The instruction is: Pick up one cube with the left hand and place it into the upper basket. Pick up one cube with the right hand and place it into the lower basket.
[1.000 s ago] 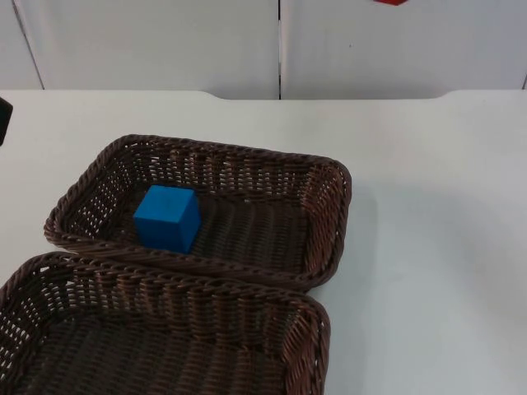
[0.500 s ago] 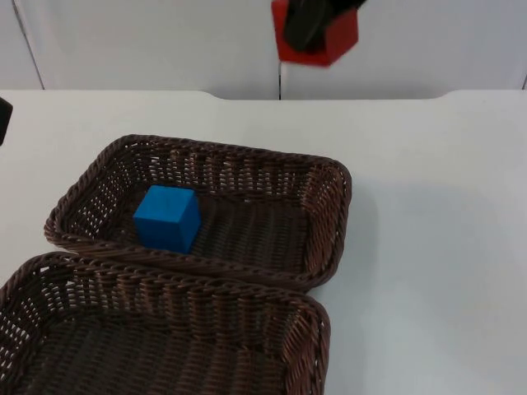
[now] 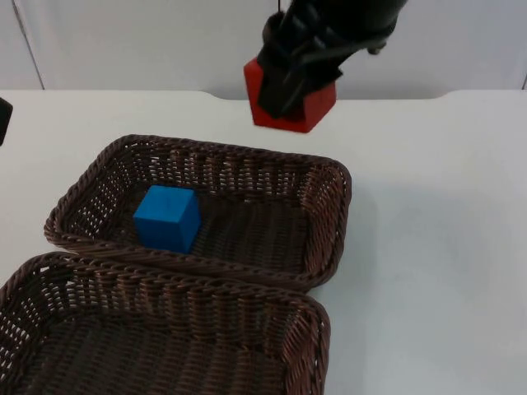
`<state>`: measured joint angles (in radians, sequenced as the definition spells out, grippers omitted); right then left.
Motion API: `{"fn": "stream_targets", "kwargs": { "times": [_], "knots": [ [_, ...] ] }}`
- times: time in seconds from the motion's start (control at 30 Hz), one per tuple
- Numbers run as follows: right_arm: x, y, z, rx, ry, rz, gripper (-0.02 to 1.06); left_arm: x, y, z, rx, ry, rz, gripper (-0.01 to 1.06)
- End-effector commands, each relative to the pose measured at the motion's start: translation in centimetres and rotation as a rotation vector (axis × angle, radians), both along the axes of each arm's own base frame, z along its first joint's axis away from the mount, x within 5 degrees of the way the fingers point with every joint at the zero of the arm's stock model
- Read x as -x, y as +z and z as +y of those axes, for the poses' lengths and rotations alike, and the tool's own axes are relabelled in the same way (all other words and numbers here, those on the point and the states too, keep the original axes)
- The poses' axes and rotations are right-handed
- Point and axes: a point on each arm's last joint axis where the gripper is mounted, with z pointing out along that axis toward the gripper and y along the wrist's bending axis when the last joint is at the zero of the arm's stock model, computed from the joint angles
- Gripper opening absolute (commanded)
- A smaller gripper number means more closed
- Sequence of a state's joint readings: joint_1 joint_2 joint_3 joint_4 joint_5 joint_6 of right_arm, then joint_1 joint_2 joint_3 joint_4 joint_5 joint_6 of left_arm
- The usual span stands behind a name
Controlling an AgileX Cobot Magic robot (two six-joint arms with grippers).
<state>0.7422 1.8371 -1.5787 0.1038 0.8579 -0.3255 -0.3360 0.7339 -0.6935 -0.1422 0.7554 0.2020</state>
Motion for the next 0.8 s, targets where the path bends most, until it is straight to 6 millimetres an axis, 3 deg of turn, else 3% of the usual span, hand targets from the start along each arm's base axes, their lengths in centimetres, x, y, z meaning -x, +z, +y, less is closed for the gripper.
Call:
{"fn": "stream_targets", "kwargs": {
  "times": [0.0, 0.33, 0.43, 0.77],
  "knots": [
    [0.9, 0.3, 0.3, -0.022, 0.023, -0.021, 0.0, 0.2, 0.0, -0.1, 0.001, -0.009, -0.003, 1.05],
    [3.5, -2.6, 1.3, -0.001, 0.073, 0.025, 0.0, 0.2, 0.0, -0.1, 0.001, -0.009, -0.003, 1.05],
    [5.2, -3.7, 2.2, 0.006, 0.113, 0.039, 0.0, 0.2, 0.0, -0.1, 0.001, -0.009, -0.003, 1.05],
    [8.7, -4.8, 4.2, 0.025, 0.214, 0.057, 0.0, 0.2, 0.0, -0.1, 0.001, -0.009, -0.003, 1.05]
  ]
}}
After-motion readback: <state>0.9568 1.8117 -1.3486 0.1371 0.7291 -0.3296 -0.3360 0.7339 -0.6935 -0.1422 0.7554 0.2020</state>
